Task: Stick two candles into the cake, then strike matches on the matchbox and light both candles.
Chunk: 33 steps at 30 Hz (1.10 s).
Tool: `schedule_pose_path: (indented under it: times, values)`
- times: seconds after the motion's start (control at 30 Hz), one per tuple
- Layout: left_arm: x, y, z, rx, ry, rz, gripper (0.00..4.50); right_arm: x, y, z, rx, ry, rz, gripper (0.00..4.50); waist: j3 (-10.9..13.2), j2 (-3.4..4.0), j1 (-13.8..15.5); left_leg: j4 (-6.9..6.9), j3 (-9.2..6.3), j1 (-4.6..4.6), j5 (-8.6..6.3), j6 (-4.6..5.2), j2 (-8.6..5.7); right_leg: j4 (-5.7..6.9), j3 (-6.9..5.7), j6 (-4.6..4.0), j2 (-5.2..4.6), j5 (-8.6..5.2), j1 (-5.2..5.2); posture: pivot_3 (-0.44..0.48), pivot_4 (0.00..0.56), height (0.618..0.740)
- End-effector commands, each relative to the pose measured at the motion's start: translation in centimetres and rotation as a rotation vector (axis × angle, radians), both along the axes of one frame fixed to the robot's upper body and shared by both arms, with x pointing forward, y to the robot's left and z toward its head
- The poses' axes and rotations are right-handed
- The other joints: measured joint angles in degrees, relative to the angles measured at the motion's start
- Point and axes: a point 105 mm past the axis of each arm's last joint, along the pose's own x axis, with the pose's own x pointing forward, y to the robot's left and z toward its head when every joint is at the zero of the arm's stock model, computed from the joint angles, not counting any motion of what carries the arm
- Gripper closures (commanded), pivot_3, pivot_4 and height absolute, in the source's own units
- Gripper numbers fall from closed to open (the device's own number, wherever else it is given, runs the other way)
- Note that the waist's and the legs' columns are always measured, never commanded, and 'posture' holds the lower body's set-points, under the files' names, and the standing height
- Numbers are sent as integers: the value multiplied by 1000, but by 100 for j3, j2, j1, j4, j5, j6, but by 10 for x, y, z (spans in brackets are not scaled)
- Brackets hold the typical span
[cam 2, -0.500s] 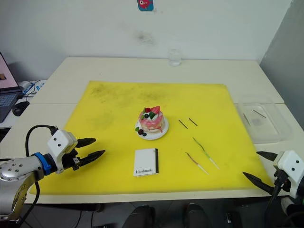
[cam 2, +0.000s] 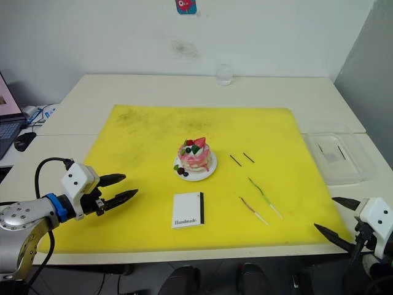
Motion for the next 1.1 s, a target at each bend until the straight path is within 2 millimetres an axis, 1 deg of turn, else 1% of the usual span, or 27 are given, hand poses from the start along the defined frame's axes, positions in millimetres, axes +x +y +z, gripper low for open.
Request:
schedule_pose_path:
  times: [0.03, 0.1, 0.17, 0.23, 0.27, 0.4, 0.53, 0.6, 0.77, 0.9, 1.0, 1.1]
  values:
    - [-7, 5, 9, -5, -19, -33, 1067, 2, 2, 8, 1, -40, 11, 0, 0, 1, -2, 0, 0, 0, 0, 0, 1, 0, 0, 0, 0, 0, -1, 0, 150, 740]
    - [-13, 4, 6, -10, 9, -65, 629, 3, 3, 9, 0, -46, 14, 0, 0, 1, -1, -1, 2, 1, 0, 0, 1, -1, 1, -1, 0, 0, -1, 0, 150, 740]
    - [-19, -2, 4, -35, 46, -106, 18, 3, 5, 12, -1, -55, 19, 0, -1, 1, 0, -1, 5, 0, 0, 0, 0, -2, 1, -2, 0, -1, -1, 0, 150, 740]
    - [-22, -10, 5, -59, 65, -141, 18, 2, 6, 15, -1, -62, 19, 0, -1, 1, 0, -1, 4, 0, 0, 0, 0, -2, 2, -7, 0, -4, -1, 0, 150, 740]
    - [-24, -15, 6, -71, 73, -163, 18, 2, 7, 16, -2, -65, 20, 0, -1, 1, 1, 0, 3, -1, 0, 0, 0, -1, 2, -24, 0, -14, 0, 0, 150, 740]
    - [-29, -43, 14, -109, 91, -282, 18, -1, 18, 22, 12, -70, 33, 0, -3, 5, 10, 3, 4, 0, 0, 0, 3, 1, 0, -24, -1, -14, 2, 0, 150, 740]
    - [-38, -89, 23, -151, 75, -451, 18, -3, 40, 27, 41, -69, 52, 0, -3, 6, 14, 4, 7, -2, 0, 0, 4, 0, 1, -12, -1, -7, 3, 0, 150, 740]
    - [-40, -106, 27, -163, 61, -517, 18, -1, 50, 27, 55, -71, 46, 0, -3, 6, 14, 4, 9, -2, 0, 0, 3, 0, 2, 8, -1, 4, 3, 0, 150, 740]
    - [-31, -144, 41, -205, -22, -605, 18, 14, 69, 17, 66, -68, -30, 0, -4, 5, 9, 11, 20, -4, 1, 0, 3, 3, 0, 18, 4, 11, 4, 0, 150, 740]
    - [-33, -158, 42, -201, -29, -667, 18, 25, 73, 7, 46, -75, -92, 0, -5, 6, -5, 7, 32, -4, 1, 0, 3, 0, 7, 19, 6, 11, 1, 0, 150, 740]
    - [-35, -160, 37, -198, -30, -680, 18, 32, 77, -2, 61, -53, -127, 0, -5, 6, -8, 7, 35, -9, 1, 0, 3, -4, 8, 20, 7, 10, -4, 0, 150, 740]
    - [-35, -160, 34, -200, -37, -679, 18, 31, 84, -12, 47, -22, -114, 0, -5, 6, -5, 7, 33, -12, 1, 0, 2, -4, 6, 20, 7, 10, -4, 0, 150, 740]
